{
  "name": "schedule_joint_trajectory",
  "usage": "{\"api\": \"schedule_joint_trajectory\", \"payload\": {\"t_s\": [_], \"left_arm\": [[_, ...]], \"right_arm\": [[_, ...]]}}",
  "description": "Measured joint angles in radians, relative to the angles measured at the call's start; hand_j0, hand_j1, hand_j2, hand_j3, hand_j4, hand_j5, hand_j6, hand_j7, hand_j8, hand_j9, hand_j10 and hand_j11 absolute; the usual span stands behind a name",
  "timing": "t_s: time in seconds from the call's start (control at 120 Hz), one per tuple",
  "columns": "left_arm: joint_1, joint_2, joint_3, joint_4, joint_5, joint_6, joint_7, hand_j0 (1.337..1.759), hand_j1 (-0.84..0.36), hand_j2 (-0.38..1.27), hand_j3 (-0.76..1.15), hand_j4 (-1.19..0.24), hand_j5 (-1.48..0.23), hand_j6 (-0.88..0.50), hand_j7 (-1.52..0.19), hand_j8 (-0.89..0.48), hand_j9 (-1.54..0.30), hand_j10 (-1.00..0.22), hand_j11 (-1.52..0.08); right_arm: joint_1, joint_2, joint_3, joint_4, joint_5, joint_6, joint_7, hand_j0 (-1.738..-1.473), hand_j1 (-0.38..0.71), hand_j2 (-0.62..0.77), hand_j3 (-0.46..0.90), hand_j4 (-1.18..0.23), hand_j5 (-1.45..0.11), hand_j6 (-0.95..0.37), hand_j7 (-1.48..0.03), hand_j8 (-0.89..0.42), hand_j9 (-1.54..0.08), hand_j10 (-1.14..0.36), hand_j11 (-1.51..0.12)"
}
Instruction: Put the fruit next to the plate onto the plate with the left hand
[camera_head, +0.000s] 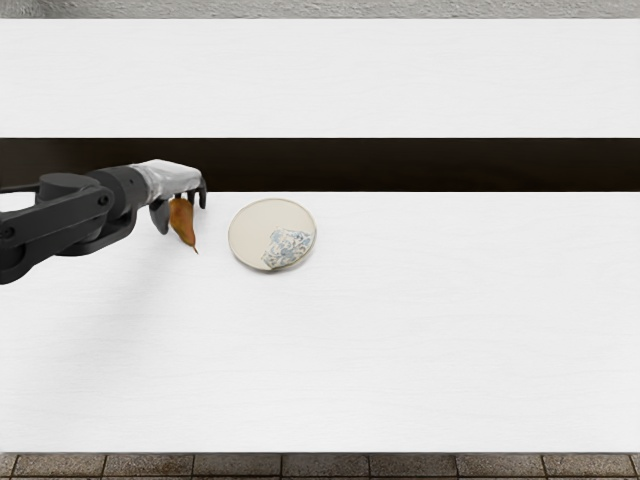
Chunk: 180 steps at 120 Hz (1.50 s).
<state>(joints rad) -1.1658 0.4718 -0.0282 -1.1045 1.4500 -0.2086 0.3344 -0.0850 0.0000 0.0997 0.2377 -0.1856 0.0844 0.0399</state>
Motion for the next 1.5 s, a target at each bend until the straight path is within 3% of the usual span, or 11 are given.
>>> {"api": "schedule_joint_trajectory", "payload": {"t_s": [0.508, 0.708, 0.95, 1.142, 1.5], "left_arm": [[0.009, -0.005, 0.001, 0.014, -0.001, -0.002, 0.000, 1.657, -0.30, 0.14, 0.00, -0.57, -0.73, -0.52, -0.74, -0.52, -0.74, -0.57, -0.74], [0.006, -0.005, 0.006, 0.019, -0.001, -0.004, 0.000, 1.657, -0.33, 0.29, 0.00, -0.63, -0.81, -0.54, -0.82, -0.54, -0.82, -0.62, -0.82], [-0.001, -0.007, 0.019, 0.026, -0.004, -0.022, 0.002, 1.653, -0.33, 0.34, 0.00, -0.71, -0.94, -0.51, -0.96, -0.53, -0.97, -0.72, -0.97], [-0.037, -0.007, 0.020, 0.030, -0.046, -0.062, 0.005, 1.651, -0.39, 0.51, 0.00, -0.65, -1.04, -0.45, -1.04, -0.50, -1.05, -0.77, -1.06], [-0.138, -0.004, 0.019, 0.034, -0.139, -0.119, 0.010, 1.650, -0.44, 0.60, 0.00, -0.59, -1.12, -0.40, -1.09, -0.45, -1.09, -0.80, -1.09]], "right_arm": [[-0.001, 0.000, -0.002, 0.000, 0.000, 0.000, 0.000, -1.658, -0.31, -0.01, 0.00, -0.03, -0.04, -0.03, -0.04, -0.03, -0.04, -0.03, -0.04], [-0.001, 0.000, -0.002, 0.000, 0.000, 0.000, 0.000, -1.658, -0.31, -0.01, 0.00, -0.03, -0.04, -0.03, -0.04, -0.03, -0.04, -0.03, -0.04], [-0.001, 0.000, -0.002, 0.000, 0.000, 0.000, 0.000, -1.658, -0.31, -0.01, 0.00, -0.03, -0.04, -0.03, -0.04, -0.03, -0.04, -0.03, -0.04], [-0.001, 0.000, -0.002, 0.000, 0.000, 0.000, 0.000, -1.658, -0.31, -0.01, 0.00, -0.03, -0.04, -0.03, -0.04, -0.03, -0.04, -0.03, -0.04], [-0.002, 0.000, -0.002, -0.001, 0.000, 0.000, 0.000, -1.658, -0.31, -0.01, 0.00, -0.03, -0.04, -0.03, -0.04, -0.03, -0.04, -0.03, -0.04]]}}
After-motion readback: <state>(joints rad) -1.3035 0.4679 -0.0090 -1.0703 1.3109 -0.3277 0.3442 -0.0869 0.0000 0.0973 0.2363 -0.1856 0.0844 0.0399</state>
